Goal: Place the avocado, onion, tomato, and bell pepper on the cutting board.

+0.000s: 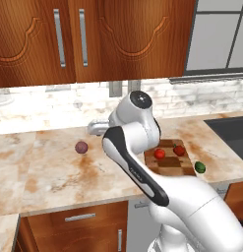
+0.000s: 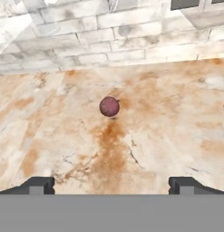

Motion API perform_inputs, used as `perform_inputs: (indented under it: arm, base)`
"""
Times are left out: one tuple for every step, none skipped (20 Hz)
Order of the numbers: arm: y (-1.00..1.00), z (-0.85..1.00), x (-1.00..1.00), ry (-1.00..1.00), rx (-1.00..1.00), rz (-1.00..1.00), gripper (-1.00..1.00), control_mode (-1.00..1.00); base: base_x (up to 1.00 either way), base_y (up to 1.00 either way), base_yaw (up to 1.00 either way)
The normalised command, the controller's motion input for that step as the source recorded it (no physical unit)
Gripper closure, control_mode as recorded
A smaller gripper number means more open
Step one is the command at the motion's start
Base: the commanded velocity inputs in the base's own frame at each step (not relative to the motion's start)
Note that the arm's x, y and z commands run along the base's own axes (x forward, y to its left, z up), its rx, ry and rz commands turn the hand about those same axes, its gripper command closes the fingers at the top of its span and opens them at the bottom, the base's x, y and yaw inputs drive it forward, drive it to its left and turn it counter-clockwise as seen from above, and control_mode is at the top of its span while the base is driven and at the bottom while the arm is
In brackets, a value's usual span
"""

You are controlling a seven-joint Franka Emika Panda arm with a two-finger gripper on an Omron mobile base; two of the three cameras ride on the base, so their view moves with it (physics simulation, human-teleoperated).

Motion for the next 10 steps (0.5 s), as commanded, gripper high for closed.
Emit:
perform_inputs:
  arm:
    - [0.34,-0.34,0.05,0.0,-0.03,0.05,-1.0,-1.0]
    - [0.31,-0.37,0.1,0.0,-0.03,0.05,-1.0,-1.0]
    - [0.23,-0.39,0.1,0.0,-0.04,0.08,-1.0,-1.0]
    - [0.17,-0.34,0.12,0.0,-0.06,0.09,-1.0,-1.0]
    - [0.09,-0.28,0.2,0.0,-0.03,0.1,-1.0,-1.0]
    - [0.09,-0.19,0.22,0.0,-0.02,0.11,-1.0,-1.0]
    - [0.01,-0.06,0.23,0.0,0.0,0.1,-1.0,-1.0]
    - [0.0,0.0,0.25,0.0,0.0,0.08,-1.0,-1.0]
    - [0.0,0.0,0.25,0.0,0.0,0.06,-1.0,-1.0]
    - [0.0,0.0,0.32,0.0,0.0,0.05,-1.0,-1.0]
  base:
    - [0.0,0.0,0.0]
    - [0.0,0.0,0.0]
    - [0.0,0.0,0.0]
    - [0.0,0.0,0.0]
    - [0.0,0.0,0.0]
    - [0.0,0.0,0.0]
    - [0.0,0.0,0.0]
    - [0.0,0.0,0.0]
    - [0.0,0.0,0.0]
    - [0.0,0.0,0.0]
